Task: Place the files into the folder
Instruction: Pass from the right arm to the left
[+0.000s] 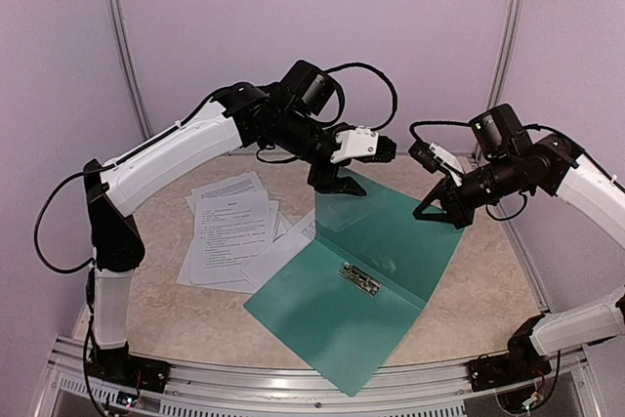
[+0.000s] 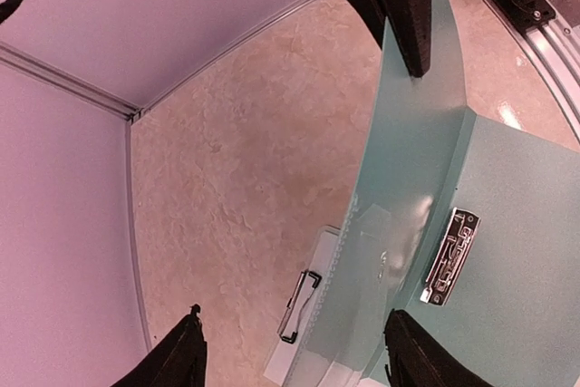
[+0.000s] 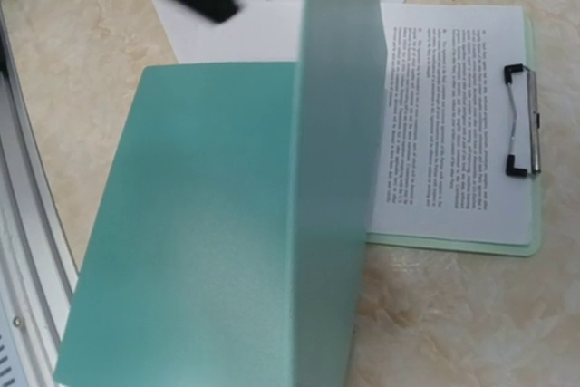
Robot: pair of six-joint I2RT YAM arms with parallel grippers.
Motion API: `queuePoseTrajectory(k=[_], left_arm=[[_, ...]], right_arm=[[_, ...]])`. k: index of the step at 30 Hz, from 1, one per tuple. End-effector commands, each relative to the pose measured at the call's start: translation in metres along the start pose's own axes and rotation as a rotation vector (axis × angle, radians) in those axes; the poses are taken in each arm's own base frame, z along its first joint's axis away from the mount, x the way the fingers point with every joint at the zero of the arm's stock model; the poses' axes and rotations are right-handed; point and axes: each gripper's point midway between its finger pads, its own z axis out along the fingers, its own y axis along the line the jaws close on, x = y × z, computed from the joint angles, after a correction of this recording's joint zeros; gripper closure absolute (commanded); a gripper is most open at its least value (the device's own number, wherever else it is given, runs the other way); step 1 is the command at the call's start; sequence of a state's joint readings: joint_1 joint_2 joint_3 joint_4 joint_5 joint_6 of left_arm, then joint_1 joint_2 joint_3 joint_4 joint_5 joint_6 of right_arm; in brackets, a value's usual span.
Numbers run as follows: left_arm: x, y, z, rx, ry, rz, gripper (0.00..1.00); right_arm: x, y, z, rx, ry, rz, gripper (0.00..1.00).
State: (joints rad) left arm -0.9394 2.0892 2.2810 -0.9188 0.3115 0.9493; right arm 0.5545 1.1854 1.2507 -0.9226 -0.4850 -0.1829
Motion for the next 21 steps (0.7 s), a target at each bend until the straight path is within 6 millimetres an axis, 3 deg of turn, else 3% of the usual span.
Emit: queuePoseTrajectory(k=[1, 13, 15, 18, 21], left_arm=[[0.015, -0.014, 0.015, 0.091, 0.026, 0.006, 0.39], [0.033, -0.037, 0.018, 0.185, 0.078, 0.006, 0.78], [0.034, -0.037, 0.018, 0.18, 0.086, 0.004, 0.83], [0.036, -0.032, 0.018, 0.152, 0.108, 0.012, 0.97], [0.038, -0.025, 0.017, 0.117, 0.131, 0.018, 1.0]], right_arm=[[-0.01, 0.006, -0.009, 0.012, -0.035, -0.048, 1.0], [-0.011, -0.001, -0.011, 0.053, -0.033, -0.045, 1.0], [-0.012, -0.003, -0.011, 0.062, -0.034, -0.044, 1.0], [-0.012, -0.01, -0.009, 0.092, -0.02, -0.033, 1.0], [-0.012, -0.013, -0.008, 0.105, -0.012, -0.025, 0.94]])
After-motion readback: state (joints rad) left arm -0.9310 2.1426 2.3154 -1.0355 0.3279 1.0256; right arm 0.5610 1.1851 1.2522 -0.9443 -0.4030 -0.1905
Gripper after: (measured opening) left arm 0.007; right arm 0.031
